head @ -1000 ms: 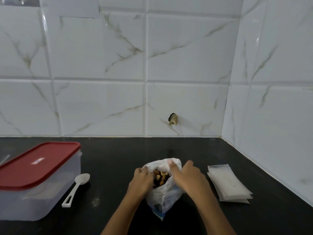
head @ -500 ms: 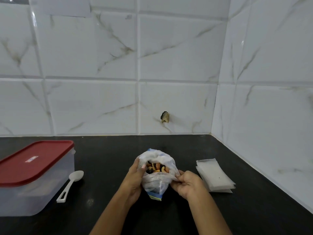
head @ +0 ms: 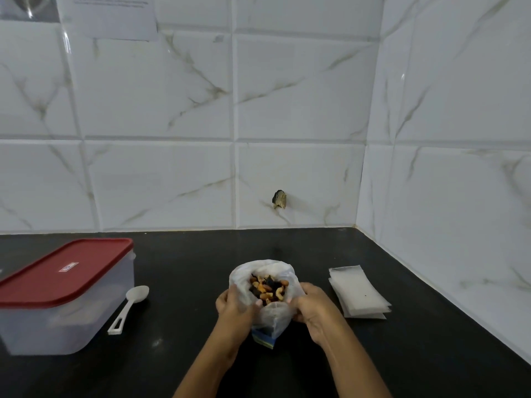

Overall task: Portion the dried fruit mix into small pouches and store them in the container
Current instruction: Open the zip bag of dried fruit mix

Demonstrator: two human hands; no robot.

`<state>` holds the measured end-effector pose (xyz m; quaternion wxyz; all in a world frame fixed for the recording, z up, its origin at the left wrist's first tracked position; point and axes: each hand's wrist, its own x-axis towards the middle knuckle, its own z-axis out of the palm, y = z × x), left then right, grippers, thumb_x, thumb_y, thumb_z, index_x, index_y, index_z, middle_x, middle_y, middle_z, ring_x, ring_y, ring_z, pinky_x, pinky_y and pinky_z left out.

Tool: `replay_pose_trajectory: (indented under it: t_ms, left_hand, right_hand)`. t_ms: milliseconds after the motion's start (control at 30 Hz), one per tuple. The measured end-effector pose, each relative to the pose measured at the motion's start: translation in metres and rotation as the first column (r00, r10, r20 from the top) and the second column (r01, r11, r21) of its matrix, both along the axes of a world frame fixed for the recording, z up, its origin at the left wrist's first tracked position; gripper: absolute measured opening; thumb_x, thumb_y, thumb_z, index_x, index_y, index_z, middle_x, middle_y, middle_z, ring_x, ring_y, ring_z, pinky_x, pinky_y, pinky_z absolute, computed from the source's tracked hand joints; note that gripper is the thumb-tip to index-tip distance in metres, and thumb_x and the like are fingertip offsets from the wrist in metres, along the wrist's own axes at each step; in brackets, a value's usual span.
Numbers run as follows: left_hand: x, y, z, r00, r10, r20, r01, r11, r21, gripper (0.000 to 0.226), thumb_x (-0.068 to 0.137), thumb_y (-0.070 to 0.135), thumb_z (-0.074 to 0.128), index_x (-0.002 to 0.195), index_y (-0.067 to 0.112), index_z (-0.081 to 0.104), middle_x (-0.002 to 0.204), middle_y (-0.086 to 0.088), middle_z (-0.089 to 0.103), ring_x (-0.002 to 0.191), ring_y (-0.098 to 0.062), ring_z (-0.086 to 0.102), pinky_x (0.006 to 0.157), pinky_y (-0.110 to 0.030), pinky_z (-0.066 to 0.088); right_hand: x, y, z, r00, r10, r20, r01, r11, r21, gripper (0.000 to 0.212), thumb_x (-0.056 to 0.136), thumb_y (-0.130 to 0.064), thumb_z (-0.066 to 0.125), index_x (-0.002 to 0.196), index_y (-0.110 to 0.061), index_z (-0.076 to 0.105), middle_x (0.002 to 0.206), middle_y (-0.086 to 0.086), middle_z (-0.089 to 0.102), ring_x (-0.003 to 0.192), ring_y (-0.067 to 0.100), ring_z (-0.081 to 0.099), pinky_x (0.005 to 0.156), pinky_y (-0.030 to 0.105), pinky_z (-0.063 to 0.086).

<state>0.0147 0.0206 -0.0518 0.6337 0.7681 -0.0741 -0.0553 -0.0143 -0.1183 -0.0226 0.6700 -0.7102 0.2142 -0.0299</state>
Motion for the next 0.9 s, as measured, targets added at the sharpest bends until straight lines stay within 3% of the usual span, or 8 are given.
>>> replay_pose_trajectory:
  t_ms: [133,233,333,433,600,700,800,900]
  left_hand:
    - [-0.009,-0.001,0.001,0.998,-0.055,0.043,0.044,0.972,0.233,0.061,0.094,0.014,0.052,0.143,0.007,0.016,0.146,-0.010,0.012,0.111,-0.013,0.031,0.089,-0.019,0.035]
    - [-0.014,-0.003,0.005,0.997,-0.059,0.046,0.044,0.958,0.284,0.061,0.094,0.013,0.052,0.144,0.007,0.016,0.149,-0.011,0.012,0.122,-0.021,0.034,0.096,-0.026,0.036]
    - [-0.016,0.002,0.006,0.997,-0.079,-0.007,0.079,0.988,0.133,0.072,0.088,0.019,0.061,0.143,0.013,0.015,0.146,-0.005,0.011,0.121,-0.019,0.035,0.100,-0.027,0.038]
    - [-0.006,0.008,0.011,0.996,0.005,-0.084,-0.008,0.999,-0.041,0.107,0.061,0.051,0.069,0.146,0.025,0.009,0.146,-0.008,0.025,0.127,-0.028,0.042,0.103,-0.044,0.043]
    - [0.010,-0.006,0.019,0.989,0.135,0.065,-0.143,0.978,0.154,0.052,0.097,0.036,0.042,0.144,0.018,0.028,0.140,-0.015,0.041,0.123,-0.030,0.046,0.100,-0.039,0.041]
    - [0.015,-0.013,0.015,0.988,0.105,0.117,-0.130,0.966,0.225,0.051,0.101,0.020,0.030,0.150,0.022,0.015,0.143,-0.015,0.038,0.128,-0.028,0.042,0.100,-0.034,0.037]
    - [0.011,-0.019,0.011,0.975,0.076,0.211,-0.123,0.968,0.219,0.055,0.099,0.011,0.028,0.148,0.032,0.017,0.134,-0.011,0.047,0.116,-0.024,0.051,0.093,-0.030,0.042]
    - [0.012,-0.021,0.005,0.965,0.058,0.255,-0.113,0.971,0.210,0.048,0.097,0.007,0.028,0.138,0.029,0.041,0.135,-0.009,0.046,0.118,-0.022,0.050,0.098,-0.033,0.045]
  right_hand:
    - [-0.003,-0.003,-0.011,0.997,-0.081,0.003,0.081,0.995,-0.057,0.029,0.080,0.013,0.043,0.077,-0.004,0.066,0.087,0.016,0.065,0.087,0.030,0.063,0.076,0.039,0.053]
    - [0.003,-0.001,-0.021,0.996,-0.088,-0.017,0.085,0.989,-0.124,0.027,0.080,0.008,0.040,0.093,0.008,0.064,0.089,0.018,0.065,0.077,0.022,0.056,0.065,0.032,0.046]
    - [0.003,-0.001,-0.012,0.995,-0.077,-0.057,0.067,0.984,-0.168,0.027,0.089,-0.009,0.041,0.103,-0.005,0.063,0.105,0.017,0.065,0.090,0.021,0.062,0.078,0.034,0.054]
    - [0.003,-0.006,-0.002,0.997,-0.081,-0.013,0.078,0.980,-0.183,0.038,0.095,-0.019,0.035,0.130,-0.015,0.047,0.126,0.010,0.054,0.112,0.024,0.054,0.091,0.035,0.048]
    - [0.007,-0.006,-0.006,0.998,-0.039,0.058,0.054,0.959,-0.278,0.027,0.097,-0.019,0.039,0.113,-0.012,0.060,0.108,0.006,0.061,0.099,0.020,0.059,0.082,0.033,0.048]
    - [0.007,-0.012,-0.011,0.993,-0.084,0.081,0.107,0.934,-0.341,0.023,0.095,-0.012,0.041,0.089,-0.014,0.063,0.095,0.007,0.064,0.083,0.016,0.060,0.065,0.026,0.048]
    - [0.010,-0.020,-0.013,0.981,-0.178,0.074,0.190,0.841,-0.506,0.026,0.096,-0.013,0.038,0.099,-0.012,0.064,0.102,0.008,0.062,0.084,0.016,0.059,0.059,0.021,0.043]
    - [0.009,-0.021,-0.010,0.986,-0.159,0.048,0.152,0.754,-0.639,0.030,0.098,-0.020,0.037,0.116,-0.011,0.060,0.119,0.009,0.053,0.094,0.017,0.055,0.079,0.025,0.046]
